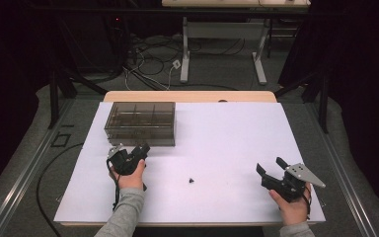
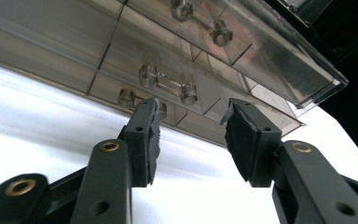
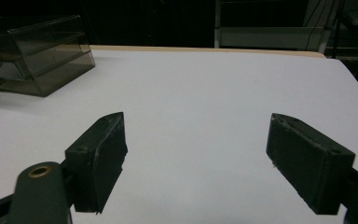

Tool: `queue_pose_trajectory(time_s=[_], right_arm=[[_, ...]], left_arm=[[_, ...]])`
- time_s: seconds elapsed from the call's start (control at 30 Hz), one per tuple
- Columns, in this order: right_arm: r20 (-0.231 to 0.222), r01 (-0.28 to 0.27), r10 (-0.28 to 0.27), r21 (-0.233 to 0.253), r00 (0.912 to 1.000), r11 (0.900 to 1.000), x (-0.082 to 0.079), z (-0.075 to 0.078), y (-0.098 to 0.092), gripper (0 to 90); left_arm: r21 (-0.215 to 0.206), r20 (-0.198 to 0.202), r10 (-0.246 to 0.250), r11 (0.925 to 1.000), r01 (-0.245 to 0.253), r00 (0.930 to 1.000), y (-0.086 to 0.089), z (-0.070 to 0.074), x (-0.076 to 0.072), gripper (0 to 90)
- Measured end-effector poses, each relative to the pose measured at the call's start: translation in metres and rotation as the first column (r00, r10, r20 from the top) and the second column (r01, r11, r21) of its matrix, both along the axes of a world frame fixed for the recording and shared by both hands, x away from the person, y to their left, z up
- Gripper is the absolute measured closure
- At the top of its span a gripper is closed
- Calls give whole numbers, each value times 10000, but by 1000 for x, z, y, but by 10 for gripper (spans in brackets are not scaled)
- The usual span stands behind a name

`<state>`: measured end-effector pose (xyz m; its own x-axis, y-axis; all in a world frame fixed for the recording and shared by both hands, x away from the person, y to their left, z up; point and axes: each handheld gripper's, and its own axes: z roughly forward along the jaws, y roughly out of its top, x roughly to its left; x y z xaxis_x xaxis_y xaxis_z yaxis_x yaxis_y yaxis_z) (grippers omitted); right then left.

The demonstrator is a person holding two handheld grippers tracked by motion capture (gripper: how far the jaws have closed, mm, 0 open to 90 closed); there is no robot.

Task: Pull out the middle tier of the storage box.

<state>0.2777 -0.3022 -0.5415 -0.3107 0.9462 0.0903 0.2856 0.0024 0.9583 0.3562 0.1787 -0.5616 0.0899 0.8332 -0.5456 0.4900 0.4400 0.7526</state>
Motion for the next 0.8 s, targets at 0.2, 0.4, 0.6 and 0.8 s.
queue_pose_trajectory(time_s=[0.2, 0.4, 0.6, 0.8], right_arm=[[32, -9, 9, 9, 10000, 10000, 0, 0, 0, 196], [-3, 3, -3, -27, 10000, 10000, 0, 0, 0, 196], [-5, 7, -7, -17, 10000, 10000, 0, 0, 1, 196], [-17, -5, 5, -11, 10000, 10000, 0, 0, 1, 196]], left_arm=[[231, 251, -53, 9997, 47, 9997, 8, 4, -4, 498], [575, 671, 10, 9983, -48, 9977, 16, 5, -7, 416], [680, 749, -79, 9977, 28, 9972, 23, 9, -9, 366], [829, 691, -175, 9965, 117, 9975, 31, 15, -11, 360]])
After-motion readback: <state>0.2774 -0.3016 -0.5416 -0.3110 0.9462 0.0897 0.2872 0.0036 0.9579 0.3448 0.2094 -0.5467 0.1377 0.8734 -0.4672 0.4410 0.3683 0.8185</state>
